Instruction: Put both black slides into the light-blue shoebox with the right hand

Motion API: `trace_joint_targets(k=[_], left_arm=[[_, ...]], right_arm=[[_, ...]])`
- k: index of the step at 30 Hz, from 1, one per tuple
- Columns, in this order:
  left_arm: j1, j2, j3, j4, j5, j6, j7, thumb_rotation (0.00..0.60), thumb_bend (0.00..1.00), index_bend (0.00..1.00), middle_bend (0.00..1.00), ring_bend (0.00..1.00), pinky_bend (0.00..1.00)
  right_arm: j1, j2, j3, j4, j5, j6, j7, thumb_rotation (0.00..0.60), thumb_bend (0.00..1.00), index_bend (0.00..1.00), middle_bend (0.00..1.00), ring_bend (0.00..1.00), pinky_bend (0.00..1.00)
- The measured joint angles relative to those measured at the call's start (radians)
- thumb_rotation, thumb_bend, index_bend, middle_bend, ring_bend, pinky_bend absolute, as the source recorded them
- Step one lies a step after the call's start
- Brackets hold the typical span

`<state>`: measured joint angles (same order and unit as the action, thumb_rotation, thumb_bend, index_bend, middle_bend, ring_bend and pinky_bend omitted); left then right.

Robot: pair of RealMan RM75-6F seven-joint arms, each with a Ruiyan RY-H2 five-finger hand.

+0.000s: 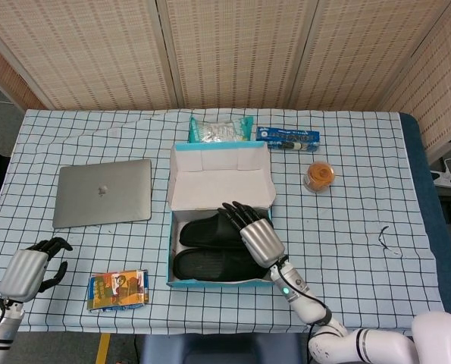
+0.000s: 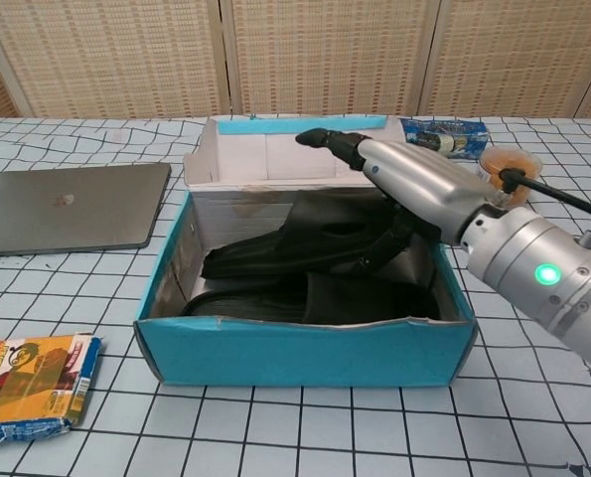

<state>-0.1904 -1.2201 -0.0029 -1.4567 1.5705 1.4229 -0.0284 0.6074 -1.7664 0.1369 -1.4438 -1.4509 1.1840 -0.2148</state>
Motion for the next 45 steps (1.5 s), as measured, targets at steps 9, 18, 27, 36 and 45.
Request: trace_joint_targets(k=[9, 18, 27, 36, 45], left_arm=[[-0.002, -0.003, 0.004, -0.004, 0.000, -0.009, 0.016, 0.600, 0.46, 0.39, 0.35, 0.38, 0.60], [-0.003, -0.003, 0.004, -0.007, -0.003, -0.013, 0.021, 0.600, 0.46, 0.39, 0.35, 0.38, 0.60], [-0.003, -0.002, 0.004, -0.006, -0.001, -0.011, 0.016, 0.600, 0.46, 0.39, 0.36, 0.38, 0.60], [-0.001, -0.001, 0.003, -0.005, 0.001, -0.005, 0.010, 0.600, 0.46, 0.39, 0.36, 0.38, 0.60], [-0.002, 0.000, 0.002, -0.007, -0.004, -0.009, 0.007, 0.600, 0.46, 0.39, 0.36, 0.38, 0.60]], right_arm=[[-0.098, 0.104, -0.021, -0.184, -0.003, 0.146, -0.168, 0.600, 0.12, 0.22, 0.23, 0.13, 0.18], [-0.149, 0.168, -0.027, -0.256, 0.020, 0.186, -0.312, 0.600, 0.51, 0.67, 0.57, 0.47, 0.51], [-0.137, 0.157, -0.030, -0.230, 0.110, 0.079, -0.324, 0.600, 0.54, 0.69, 0.59, 0.48, 0.52], [-0.130, 0.118, -0.036, -0.148, 0.113, 0.045, -0.258, 0.600, 0.54, 0.69, 0.59, 0.48, 0.52], [-0.125, 0.095, -0.038, -0.098, 0.121, 0.016, -0.235, 0.600, 0.54, 0.69, 0.59, 0.48, 0.52]])
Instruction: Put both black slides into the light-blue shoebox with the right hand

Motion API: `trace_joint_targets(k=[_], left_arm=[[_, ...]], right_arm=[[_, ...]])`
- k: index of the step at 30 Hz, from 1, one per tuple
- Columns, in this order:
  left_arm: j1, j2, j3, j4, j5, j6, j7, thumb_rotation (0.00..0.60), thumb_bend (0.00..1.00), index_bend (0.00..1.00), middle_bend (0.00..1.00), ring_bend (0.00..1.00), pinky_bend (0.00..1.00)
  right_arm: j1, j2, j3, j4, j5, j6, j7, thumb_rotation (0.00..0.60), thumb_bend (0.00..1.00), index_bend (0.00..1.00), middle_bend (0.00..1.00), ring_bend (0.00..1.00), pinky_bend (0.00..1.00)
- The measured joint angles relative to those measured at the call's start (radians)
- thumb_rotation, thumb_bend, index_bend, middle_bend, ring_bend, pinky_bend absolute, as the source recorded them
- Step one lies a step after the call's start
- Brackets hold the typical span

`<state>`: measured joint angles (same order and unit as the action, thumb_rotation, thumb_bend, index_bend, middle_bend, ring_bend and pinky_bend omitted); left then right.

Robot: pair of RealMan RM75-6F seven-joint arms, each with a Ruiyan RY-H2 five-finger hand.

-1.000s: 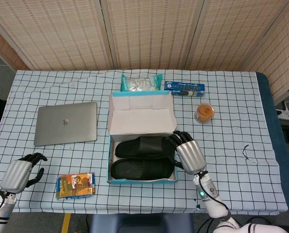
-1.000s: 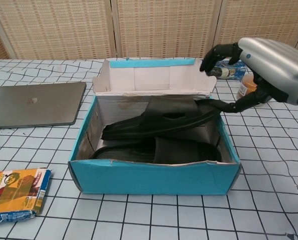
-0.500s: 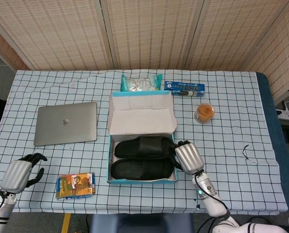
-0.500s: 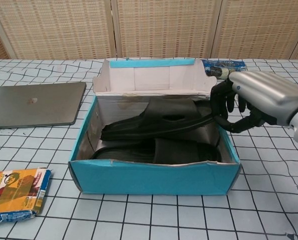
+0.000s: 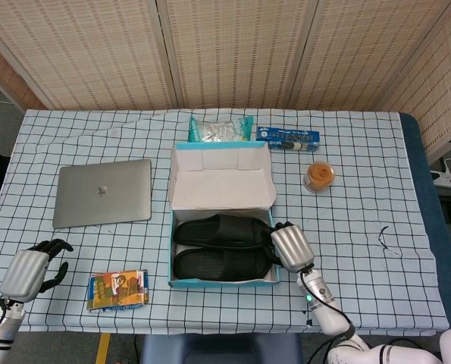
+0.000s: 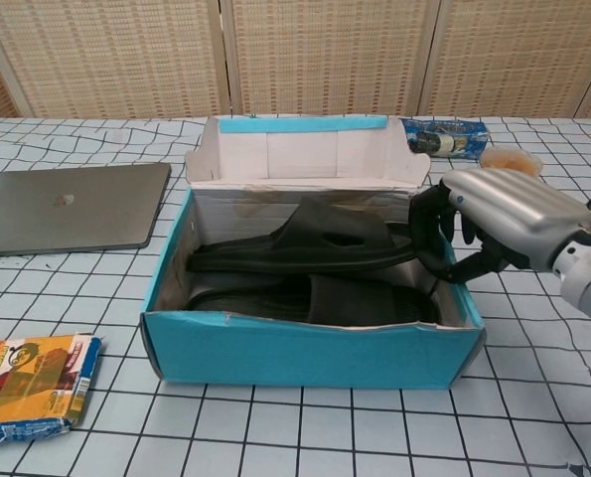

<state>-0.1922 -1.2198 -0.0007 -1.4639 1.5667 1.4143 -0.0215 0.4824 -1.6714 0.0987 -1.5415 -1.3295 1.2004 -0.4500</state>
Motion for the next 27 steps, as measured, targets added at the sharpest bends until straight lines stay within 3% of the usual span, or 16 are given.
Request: trace_joint_targets(k=[14, 20, 24, 27], left_arm=[[0.000, 0.002, -0.001, 0.000, -0.001, 0.000, -0.006, 0.600, 0.46, 0.39, 0.36, 0.38, 0.60], [-0.001, 0.000, 0.001, 0.003, 0.004, 0.001, -0.001, 0.600, 0.46, 0.39, 0.36, 0.38, 0.60], [-0.001, -0.001, 0.001, 0.002, 0.001, -0.002, 0.001, 0.600, 0.46, 0.39, 0.36, 0.38, 0.60], [0.000, -0.002, 0.002, 0.002, 0.004, 0.000, 0.005, 0.600, 0.46, 0.39, 0.36, 0.38, 0.60]], right_arm=[[0.031, -0.016, 0.035, 0.015, 0.179, -0.088, -0.129, 0.600, 0.54, 0.64, 0.58, 0.42, 0.48], [0.031, -0.003, 0.041, -0.006, 0.157, -0.072, -0.099, 0.600, 0.54, 0.61, 0.58, 0.42, 0.48], [0.029, 0.005, 0.042, -0.018, 0.146, -0.064, -0.087, 0.600, 0.50, 0.53, 0.51, 0.41, 0.48], [0.025, 0.029, 0.037, -0.046, 0.115, -0.055, -0.056, 0.600, 0.42, 0.43, 0.44, 0.39, 0.48]])
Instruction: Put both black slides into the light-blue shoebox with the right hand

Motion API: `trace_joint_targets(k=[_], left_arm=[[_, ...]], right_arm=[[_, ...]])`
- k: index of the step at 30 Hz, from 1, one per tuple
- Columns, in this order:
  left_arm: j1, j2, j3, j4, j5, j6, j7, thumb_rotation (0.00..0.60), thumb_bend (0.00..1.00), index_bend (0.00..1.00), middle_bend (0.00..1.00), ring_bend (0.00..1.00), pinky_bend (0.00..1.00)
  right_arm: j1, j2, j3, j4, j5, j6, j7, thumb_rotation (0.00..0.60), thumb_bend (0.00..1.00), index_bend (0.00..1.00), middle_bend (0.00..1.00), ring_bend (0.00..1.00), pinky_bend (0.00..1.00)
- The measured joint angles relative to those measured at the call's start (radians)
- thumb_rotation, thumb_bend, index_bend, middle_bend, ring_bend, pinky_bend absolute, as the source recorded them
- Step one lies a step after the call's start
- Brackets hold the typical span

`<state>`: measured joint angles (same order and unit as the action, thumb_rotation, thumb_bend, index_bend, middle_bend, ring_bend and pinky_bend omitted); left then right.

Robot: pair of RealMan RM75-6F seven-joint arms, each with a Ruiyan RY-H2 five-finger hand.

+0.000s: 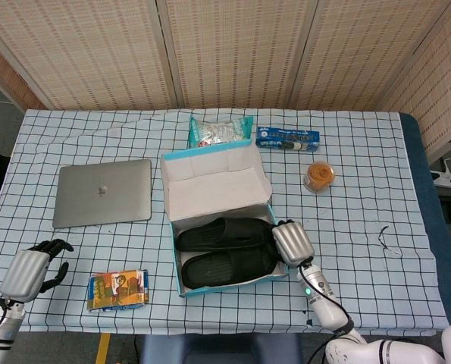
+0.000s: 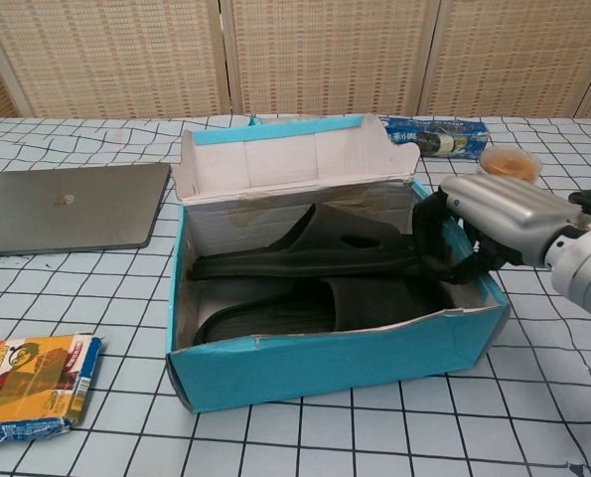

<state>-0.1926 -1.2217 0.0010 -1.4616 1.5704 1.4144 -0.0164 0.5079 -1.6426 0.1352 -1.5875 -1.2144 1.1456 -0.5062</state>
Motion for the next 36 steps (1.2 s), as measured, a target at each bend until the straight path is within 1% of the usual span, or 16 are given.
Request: trace_joint_targets(k=[2, 6, 8, 10, 13, 16, 21, 24, 26, 28, 30, 31, 33, 34, 35, 36], left_arm=[[0.000, 0.000, 0.000, -0.001, -0.004, -0.003, -0.001, 0.600, 0.46, 0.39, 0.36, 0.38, 0.60], [0.000, 0.001, -0.001, -0.001, -0.001, 0.001, 0.000, 0.600, 0.46, 0.39, 0.36, 0.38, 0.60], [0.000, 0.000, -0.001, -0.001, -0.002, 0.001, -0.001, 0.600, 0.46, 0.39, 0.36, 0.38, 0.60], [0.000, 0.001, -0.001, -0.002, -0.003, -0.001, -0.003, 0.600, 0.46, 0.39, 0.36, 0.38, 0.60], [0.000, 0.001, -0.001, 0.000, 0.000, 0.001, -0.001, 0.600, 0.46, 0.39, 0.36, 0.38, 0.60], [0.000, 0.000, -0.001, 0.000, -0.003, -0.001, -0.002, 0.600, 0.46, 0.39, 0.36, 0.38, 0.60], [0.000, 0.000, 0.000, 0.001, 0.001, 0.001, 0.000, 0.600, 0.46, 0.39, 0.36, 0.38, 0.60], [0.000, 0.001, 0.000, -0.002, -0.002, -0.002, -0.001, 0.600, 0.46, 0.39, 0.36, 0.38, 0.60], [0.001, 0.002, 0.000, -0.003, 0.001, 0.002, -0.001, 0.600, 0.46, 0.39, 0.36, 0.38, 0.60], [0.001, 0.002, 0.000, 0.000, 0.004, 0.009, 0.000, 0.600, 0.46, 0.39, 0.36, 0.38, 0.60], [0.003, 0.000, -0.002, 0.003, 0.005, 0.014, -0.002, 0.600, 0.46, 0.39, 0.36, 0.38, 0.60], [0.003, -0.002, -0.003, 0.005, 0.006, 0.017, -0.003, 0.600, 0.46, 0.39, 0.36, 0.38, 0.60], [0.003, -0.005, -0.005, 0.010, 0.009, 0.022, -0.007, 0.600, 0.46, 0.38, 0.36, 0.38, 0.60], [0.003, -0.006, -0.005, 0.013, 0.011, 0.024, -0.008, 0.600, 0.46, 0.38, 0.36, 0.38, 0.60], [0.003, -0.008, -0.005, 0.018, 0.014, 0.026, -0.009, 0.600, 0.46, 0.38, 0.35, 0.38, 0.60], [0.003, -0.010, -0.005, 0.022, 0.016, 0.029, -0.009, 0.600, 0.46, 0.37, 0.35, 0.38, 0.60]], right_arm=[[-0.003, 0.017, -0.004, -0.018, -0.016, 0.008, 0.011, 0.600, 0.35, 0.33, 0.37, 0.40, 0.48], [-0.008, 0.029, -0.010, -0.036, -0.041, 0.030, 0.011, 0.600, 0.25, 0.23, 0.28, 0.48, 0.58], [-0.008, 0.035, -0.013, -0.041, -0.051, 0.033, 0.012, 0.600, 0.20, 0.19, 0.26, 0.46, 0.60], [-0.009, 0.043, -0.015, -0.050, -0.058, 0.035, 0.021, 0.600, 0.17, 0.16, 0.26, 0.43, 0.62], [-0.012, 0.062, -0.020, -0.074, -0.069, 0.036, 0.036, 0.600, 0.12, 0.13, 0.26, 0.40, 0.63], [-0.019, 0.082, -0.027, -0.102, -0.099, 0.051, 0.050, 0.600, 0.10, 0.13, 0.26, 0.41, 0.64], [-0.047, 0.122, -0.045, -0.154, -0.191, 0.125, 0.079, 0.600, 0.10, 0.13, 0.26, 0.46, 0.68], [-0.078, 0.153, -0.060, -0.182, -0.249, 0.193, 0.094, 0.600, 0.10, 0.17, 0.27, 0.48, 0.69], [-0.104, 0.180, -0.076, -0.192, -0.285, 0.236, 0.107, 0.600, 0.10, 0.21, 0.28, 0.44, 0.67], [-0.142, 0.217, -0.105, -0.189, -0.321, 0.283, 0.125, 0.600, 0.10, 0.23, 0.28, 0.34, 0.58], [-0.181, 0.252, -0.136, -0.168, -0.343, 0.322, 0.140, 0.600, 0.10, 0.23, 0.28, 0.22, 0.45], [-0.195, 0.260, -0.146, -0.152, -0.347, 0.334, 0.145, 0.600, 0.10, 0.24, 0.28, 0.17, 0.37], [-0.238, 0.272, -0.170, -0.094, -0.349, 0.362, 0.155, 0.600, 0.10, 0.24, 0.24, 0.09, 0.23], [-0.249, 0.274, -0.175, -0.077, -0.348, 0.369, 0.158, 0.600, 0.10, 0.22, 0.19, 0.04, 0.13], [-0.272, 0.278, -0.184, -0.041, -0.342, 0.380, 0.167, 0.600, 0.09, 0.18, 0.15, 0.01, 0.08], [-0.289, 0.281, -0.189, -0.013, -0.335, 0.388, 0.176, 0.600, 0.08, 0.16, 0.12, 0.00, 0.06]])
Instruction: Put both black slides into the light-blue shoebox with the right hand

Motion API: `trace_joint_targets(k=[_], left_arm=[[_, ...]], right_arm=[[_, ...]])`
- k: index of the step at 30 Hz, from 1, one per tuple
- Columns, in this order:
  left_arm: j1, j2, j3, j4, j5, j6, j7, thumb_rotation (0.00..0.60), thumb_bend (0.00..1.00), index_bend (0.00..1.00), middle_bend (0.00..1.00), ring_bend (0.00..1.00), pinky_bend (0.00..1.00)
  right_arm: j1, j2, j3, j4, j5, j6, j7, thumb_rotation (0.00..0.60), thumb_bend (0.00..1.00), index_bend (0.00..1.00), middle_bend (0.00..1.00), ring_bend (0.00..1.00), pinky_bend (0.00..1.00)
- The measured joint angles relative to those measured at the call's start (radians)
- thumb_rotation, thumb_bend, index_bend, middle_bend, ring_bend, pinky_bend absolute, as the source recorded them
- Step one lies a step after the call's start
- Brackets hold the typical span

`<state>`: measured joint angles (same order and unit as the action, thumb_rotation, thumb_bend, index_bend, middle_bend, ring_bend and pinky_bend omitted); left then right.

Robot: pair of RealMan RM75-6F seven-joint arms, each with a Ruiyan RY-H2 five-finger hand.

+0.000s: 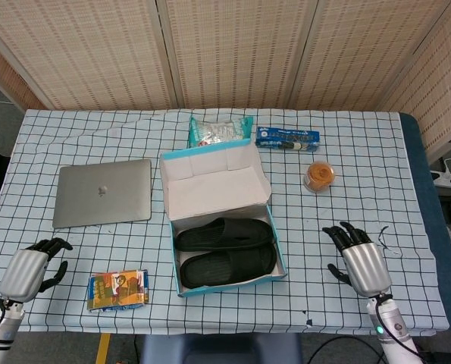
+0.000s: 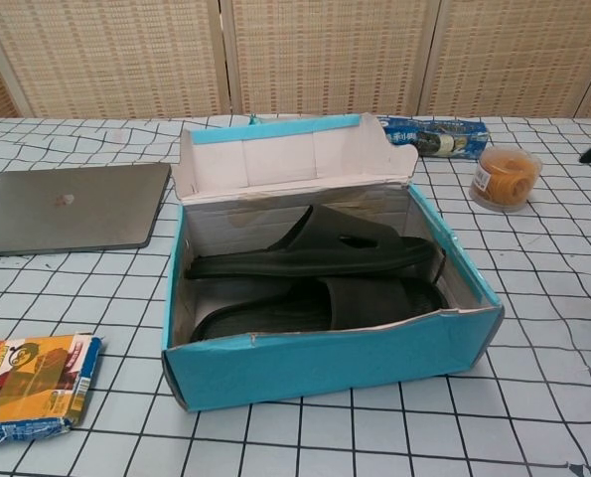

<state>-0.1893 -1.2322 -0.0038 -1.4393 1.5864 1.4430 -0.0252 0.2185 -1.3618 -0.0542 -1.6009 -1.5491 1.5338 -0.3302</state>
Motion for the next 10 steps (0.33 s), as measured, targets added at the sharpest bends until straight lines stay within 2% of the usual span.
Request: trace_joint_targets(k=[2, 5, 10], left_arm=[[0.000, -0.007, 0.000, 0.010, 0.005, 0.005, 0.002, 0.600, 0.46, 0.37, 0.35, 0.38, 0.60], [-0.002, -0.015, 0.000, 0.017, 0.010, 0.007, 0.012, 0.600, 0.46, 0.37, 0.34, 0.38, 0.60], [-0.006, -0.022, 0.003, 0.015, 0.017, 0.003, 0.019, 0.600, 0.46, 0.37, 0.34, 0.38, 0.60]], right_arm=[[-0.031, 0.004, -0.006, 0.050, 0.017, 0.013, 0.024, 0.600, 0.05, 0.10, 0.07, 0.00, 0.05], [-0.062, 0.010, -0.003, 0.101, 0.043, 0.023, 0.084, 0.600, 0.03, 0.06, 0.04, 0.00, 0.04], [-0.086, 0.024, 0.009, 0.110, 0.047, 0.031, 0.117, 0.600, 0.03, 0.04, 0.02, 0.00, 0.04]])
